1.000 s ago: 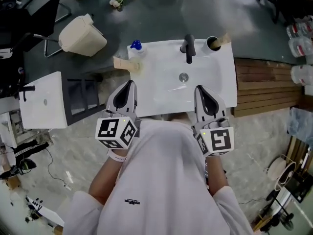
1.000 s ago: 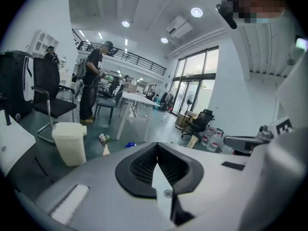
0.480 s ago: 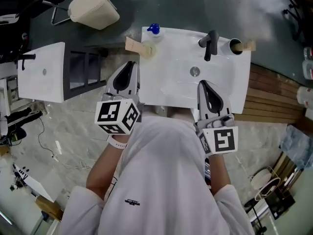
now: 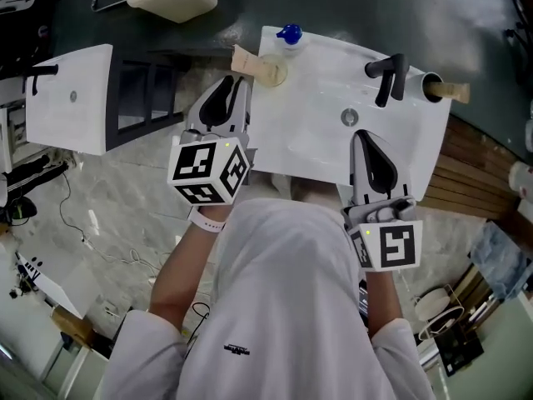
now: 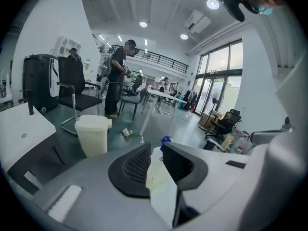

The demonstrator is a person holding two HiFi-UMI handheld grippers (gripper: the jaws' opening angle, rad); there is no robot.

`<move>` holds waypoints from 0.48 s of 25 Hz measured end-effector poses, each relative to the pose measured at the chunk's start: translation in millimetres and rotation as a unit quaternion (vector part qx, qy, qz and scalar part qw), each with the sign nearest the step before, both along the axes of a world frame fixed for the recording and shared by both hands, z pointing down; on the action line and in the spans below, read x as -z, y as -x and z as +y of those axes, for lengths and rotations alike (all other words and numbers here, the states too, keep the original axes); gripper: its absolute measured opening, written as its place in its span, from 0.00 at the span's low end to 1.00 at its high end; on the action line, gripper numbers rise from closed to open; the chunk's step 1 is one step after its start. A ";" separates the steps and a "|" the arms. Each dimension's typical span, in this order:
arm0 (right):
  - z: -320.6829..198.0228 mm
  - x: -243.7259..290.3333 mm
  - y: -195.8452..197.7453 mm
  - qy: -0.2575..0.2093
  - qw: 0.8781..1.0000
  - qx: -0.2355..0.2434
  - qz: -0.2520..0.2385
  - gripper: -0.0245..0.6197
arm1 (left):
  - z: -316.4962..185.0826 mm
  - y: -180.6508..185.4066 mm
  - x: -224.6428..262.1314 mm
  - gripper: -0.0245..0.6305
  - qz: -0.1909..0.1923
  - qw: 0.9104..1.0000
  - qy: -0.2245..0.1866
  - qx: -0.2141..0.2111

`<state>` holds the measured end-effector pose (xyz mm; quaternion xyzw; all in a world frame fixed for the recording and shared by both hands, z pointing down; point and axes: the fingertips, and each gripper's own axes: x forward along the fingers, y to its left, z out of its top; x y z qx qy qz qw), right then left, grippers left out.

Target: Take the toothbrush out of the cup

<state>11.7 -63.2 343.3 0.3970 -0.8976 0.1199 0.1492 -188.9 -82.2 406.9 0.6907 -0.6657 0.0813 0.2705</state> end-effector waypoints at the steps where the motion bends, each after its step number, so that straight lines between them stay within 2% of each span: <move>1: -2.3 -0.5 1.9 0.000 1.000 0.001 0.002 0.05 | -2.8 2.8 -4.6 0.15 -0.001 1.000 0.002 0.000; 12: -13.6 -14.7 14.1 0.018 1.000 0.002 0.014 0.05 | -19.5 22.6 -38.4 0.17 -0.001 1.000 0.022 0.005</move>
